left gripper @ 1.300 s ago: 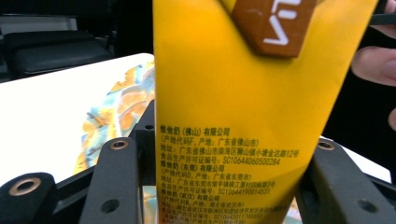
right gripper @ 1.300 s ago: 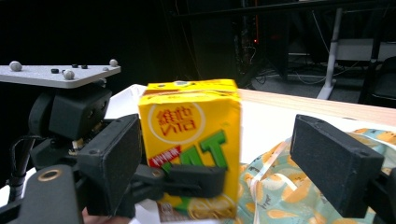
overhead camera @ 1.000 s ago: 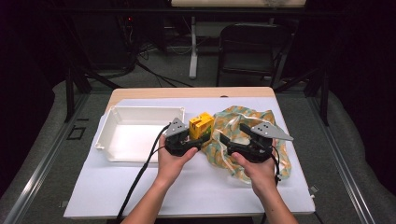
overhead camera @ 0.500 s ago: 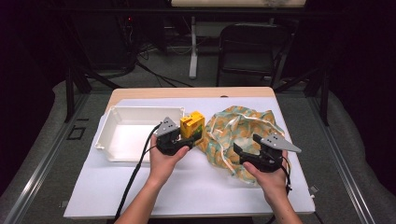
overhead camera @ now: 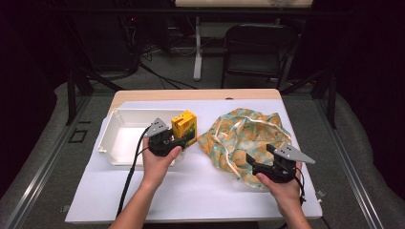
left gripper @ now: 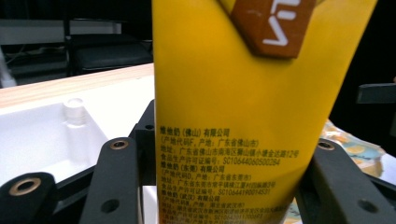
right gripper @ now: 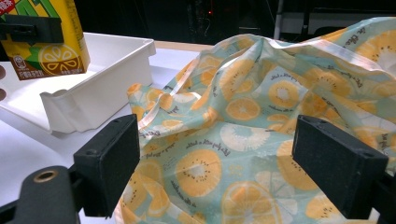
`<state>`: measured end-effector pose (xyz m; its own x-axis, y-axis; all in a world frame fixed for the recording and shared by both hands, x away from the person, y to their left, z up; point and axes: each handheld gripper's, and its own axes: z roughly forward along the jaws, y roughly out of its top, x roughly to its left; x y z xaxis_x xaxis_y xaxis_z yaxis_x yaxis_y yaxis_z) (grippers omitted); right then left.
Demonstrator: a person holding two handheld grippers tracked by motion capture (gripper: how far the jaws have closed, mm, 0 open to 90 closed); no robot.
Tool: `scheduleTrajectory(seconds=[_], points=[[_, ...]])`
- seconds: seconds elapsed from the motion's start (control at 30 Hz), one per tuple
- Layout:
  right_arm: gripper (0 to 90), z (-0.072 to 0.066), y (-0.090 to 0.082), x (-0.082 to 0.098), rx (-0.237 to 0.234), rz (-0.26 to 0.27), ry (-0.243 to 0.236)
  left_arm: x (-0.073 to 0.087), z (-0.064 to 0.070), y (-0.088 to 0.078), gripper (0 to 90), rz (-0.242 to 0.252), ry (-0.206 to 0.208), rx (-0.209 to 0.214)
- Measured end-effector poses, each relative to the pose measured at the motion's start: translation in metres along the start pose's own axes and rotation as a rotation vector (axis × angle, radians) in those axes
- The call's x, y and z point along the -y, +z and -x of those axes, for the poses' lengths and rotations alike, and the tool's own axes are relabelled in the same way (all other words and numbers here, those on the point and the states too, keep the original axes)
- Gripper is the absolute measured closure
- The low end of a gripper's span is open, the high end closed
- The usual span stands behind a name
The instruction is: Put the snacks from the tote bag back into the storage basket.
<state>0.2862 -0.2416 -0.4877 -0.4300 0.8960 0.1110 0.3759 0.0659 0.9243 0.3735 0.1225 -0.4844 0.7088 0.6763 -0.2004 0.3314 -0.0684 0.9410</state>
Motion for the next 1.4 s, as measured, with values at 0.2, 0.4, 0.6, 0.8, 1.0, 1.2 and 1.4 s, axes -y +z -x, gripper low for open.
scheduleTrajectory(seconds=[0.2, 0.4, 0.6, 0.8, 1.0, 1.2, 1.4], points=[[14.7, 0.000, 0.002, 0.002, 0.002, -0.007, -0.004, 0.005, -0.013, -0.002, 51.1, -0.001, -0.016, -0.022], [15.1, 0.000, 0.005, 0.004, 0.004, -0.010, 0.009, 0.007, -0.025, -0.005, 51.0, -0.007, -0.021, -0.054], [15.5, 0.000, 0.005, 0.005, 0.010, -0.009, 0.012, 0.009, -0.038, -0.006, 51.0, 0.004, -0.037, -0.088], [15.9, 0.000, 0.005, 0.006, 0.008, -0.013, 0.009, 0.014, -0.055, -0.002, 51.0, -0.017, -0.036, -0.132], [16.2, 0.001, 0.007, 0.008, 0.011, -0.015, 0.019, 0.020, -0.063, 0.004, 51.0, -0.046, -0.034, -0.163], [16.3, 0.000, 0.008, 0.008, 0.011, -0.017, 0.021, 0.023, -0.072, 0.012, 51.0, -0.064, -0.042, -0.183], [16.4, 0.000, 0.008, 0.009, 0.009, -0.024, 0.016, 0.023, -0.079, 0.021, 51.1, -0.105, -0.053, -0.195]])
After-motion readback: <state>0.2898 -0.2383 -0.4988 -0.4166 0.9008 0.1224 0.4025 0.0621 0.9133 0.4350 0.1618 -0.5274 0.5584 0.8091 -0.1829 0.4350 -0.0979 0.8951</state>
